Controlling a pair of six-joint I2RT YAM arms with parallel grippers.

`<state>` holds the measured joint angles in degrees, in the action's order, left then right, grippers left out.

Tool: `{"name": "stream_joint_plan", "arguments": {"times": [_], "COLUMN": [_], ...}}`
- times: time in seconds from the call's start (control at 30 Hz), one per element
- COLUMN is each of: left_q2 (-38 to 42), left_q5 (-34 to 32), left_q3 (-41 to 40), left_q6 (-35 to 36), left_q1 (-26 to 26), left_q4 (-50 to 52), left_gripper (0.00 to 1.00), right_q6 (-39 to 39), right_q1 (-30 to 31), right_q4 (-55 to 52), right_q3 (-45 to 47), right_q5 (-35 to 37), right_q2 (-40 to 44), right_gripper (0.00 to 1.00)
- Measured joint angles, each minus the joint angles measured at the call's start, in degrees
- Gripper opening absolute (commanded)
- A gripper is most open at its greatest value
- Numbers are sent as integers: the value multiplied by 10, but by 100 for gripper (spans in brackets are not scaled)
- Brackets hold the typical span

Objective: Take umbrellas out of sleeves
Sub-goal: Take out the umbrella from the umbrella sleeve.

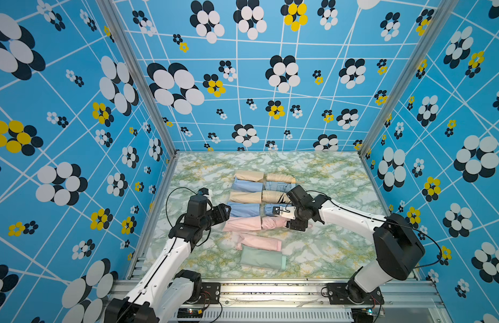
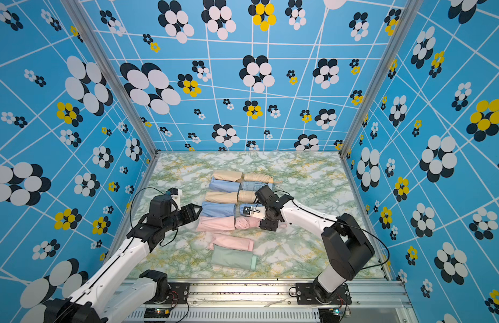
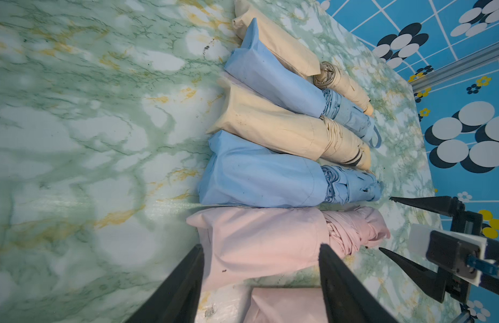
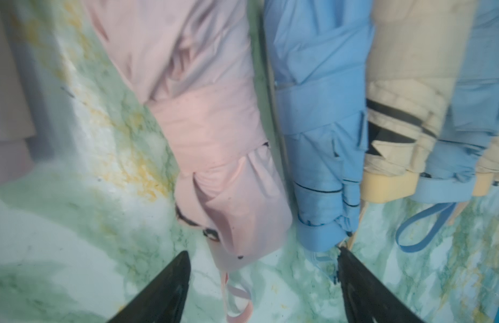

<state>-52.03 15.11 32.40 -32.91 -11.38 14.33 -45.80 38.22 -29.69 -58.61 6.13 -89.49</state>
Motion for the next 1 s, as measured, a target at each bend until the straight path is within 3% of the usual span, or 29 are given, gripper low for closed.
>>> {"name": "stream_joint_plan", "arguments": {"times": [0.43,0.47,1.0], "left_q2": [44,41,-71], "left_q5": [15,14,7], "left_q3": [-42,-47,-77], "left_q6": [-60,-66,-132], "left_q1": [-103,-112,-187], "left_q4": [20,19,-58], "left_gripper": [68,68,62], "right_q6": [117,127,230], "right_q1": [74,77,83], "right_q4": [57,61,108], "right_q3": [60,69,125], "right_q5": [-57,-59,-80], "right_q2": [153,158,165], "right_gripper": [92,99,99]}}
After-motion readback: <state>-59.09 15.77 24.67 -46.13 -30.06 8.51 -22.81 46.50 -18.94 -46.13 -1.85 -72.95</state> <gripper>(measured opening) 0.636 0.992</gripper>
